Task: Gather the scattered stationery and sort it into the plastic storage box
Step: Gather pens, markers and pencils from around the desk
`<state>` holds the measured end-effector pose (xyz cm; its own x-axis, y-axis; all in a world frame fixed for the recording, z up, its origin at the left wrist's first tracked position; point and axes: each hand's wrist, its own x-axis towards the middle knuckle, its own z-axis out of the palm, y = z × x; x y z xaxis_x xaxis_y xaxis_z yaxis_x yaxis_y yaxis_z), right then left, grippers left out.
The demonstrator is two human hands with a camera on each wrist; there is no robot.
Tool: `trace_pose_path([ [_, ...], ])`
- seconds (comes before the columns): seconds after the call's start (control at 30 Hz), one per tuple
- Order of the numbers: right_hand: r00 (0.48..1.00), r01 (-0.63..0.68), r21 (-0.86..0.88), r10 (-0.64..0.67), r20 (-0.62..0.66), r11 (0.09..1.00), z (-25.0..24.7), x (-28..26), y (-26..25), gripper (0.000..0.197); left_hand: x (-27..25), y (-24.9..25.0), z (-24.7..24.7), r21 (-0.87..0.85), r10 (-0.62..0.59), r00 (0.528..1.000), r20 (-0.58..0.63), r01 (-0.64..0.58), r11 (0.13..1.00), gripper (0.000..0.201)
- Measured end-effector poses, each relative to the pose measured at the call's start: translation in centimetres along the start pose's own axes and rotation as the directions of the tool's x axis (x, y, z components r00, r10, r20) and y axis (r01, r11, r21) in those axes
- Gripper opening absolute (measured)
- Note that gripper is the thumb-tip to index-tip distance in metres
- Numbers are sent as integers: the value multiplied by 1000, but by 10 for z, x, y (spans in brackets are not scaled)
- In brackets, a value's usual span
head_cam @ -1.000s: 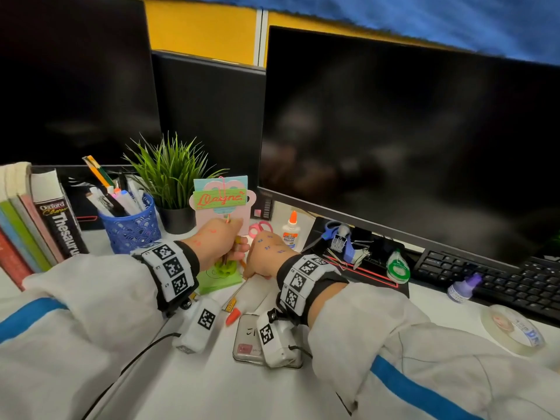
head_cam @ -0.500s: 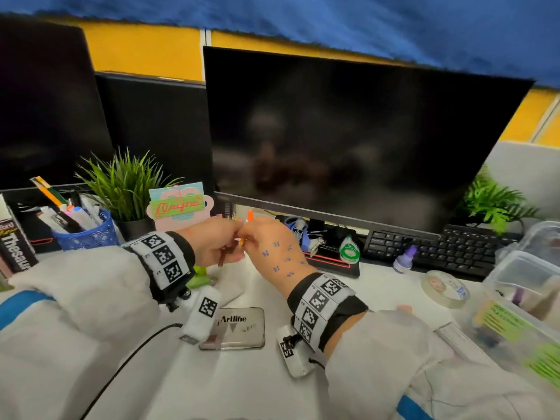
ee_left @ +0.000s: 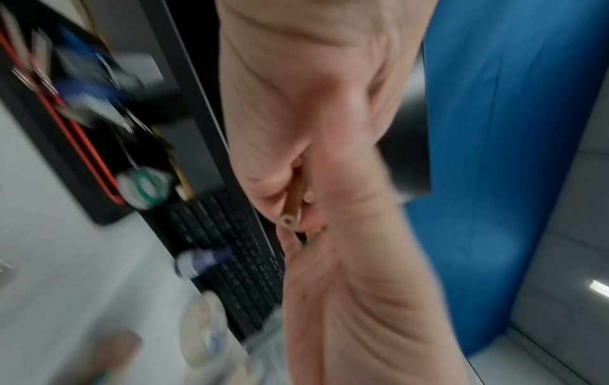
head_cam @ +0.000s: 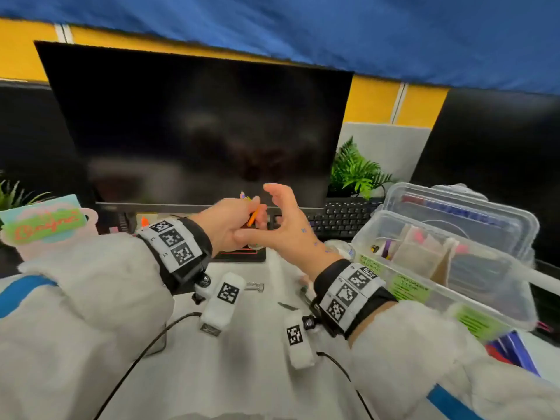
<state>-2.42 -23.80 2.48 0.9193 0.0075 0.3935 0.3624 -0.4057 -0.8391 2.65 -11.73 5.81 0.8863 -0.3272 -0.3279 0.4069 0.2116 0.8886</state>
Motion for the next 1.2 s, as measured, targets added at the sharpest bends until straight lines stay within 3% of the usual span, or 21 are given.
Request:
trace_pose_path([
  [0.07, 999, -6, -62, 9, 40, 998, -31, -2, 2, 113, -4, -3, 35, 60, -15, 990, 141, 7, 998, 27],
  [0.13, 999, -23, -111, 27, 34, 994, -60, -6, 2, 119, -5, -10, 66, 144, -25, 967, 252, -12, 989, 25],
  [0.2, 998, -61, -146, 62, 5, 987, -89, -12, 0, 111, -4, -16, 89, 202, -45, 943, 329, -23, 979, 30],
  [0.33, 997, -75, -245, 64, -52, 967, -140, -30, -2, 73, -2, -29, 123, 239, -150, 862, 485, 34, 970, 30],
  [0.5, 995, -102, -239, 105, 0, 966, -173, -50, 11, 86, -2, -44, 162, 212, -168, 860, 482, 72, 975, 22],
  [0.57, 994, -106, -255, 101, -32, 961, -185, -55, 13, 83, -2, -49, 175, 226, -164, 855, 493, 56, 973, 19],
  [0.77, 981, -178, -384, 136, -136, 906, -217, -67, 13, 82, 1, -59, 203, 233, -222, 755, 617, 95, 968, 17],
  [0.87, 981, -196, -467, 170, -96, 862, -227, -82, 13, 97, 7, -68, 220, 240, -167, 817, 552, 35, 970, 23],
  [0.93, 954, -288, -508, 289, -80, 812, -237, -96, 15, 113, 14, -74, 230, 303, -96, 868, 487, -65, 951, 26],
  [1.0, 902, -386, -574, 425, -71, 722, -249, -113, 16, 123, 26, -80, 236, 457, -45, 902, 429, -174, 872, 32],
  [1.1, 840, -428, -657, 541, -37, 620, -261, -135, 16, 102, 39, -83, 244, 627, -85, 933, 349, -165, 761, 33],
  [1.2, 849, -414, -693, 525, -60, 590, -258, -147, 13, 74, 45, -84, 258, 707, -82, 944, 321, -181, 684, 32],
])
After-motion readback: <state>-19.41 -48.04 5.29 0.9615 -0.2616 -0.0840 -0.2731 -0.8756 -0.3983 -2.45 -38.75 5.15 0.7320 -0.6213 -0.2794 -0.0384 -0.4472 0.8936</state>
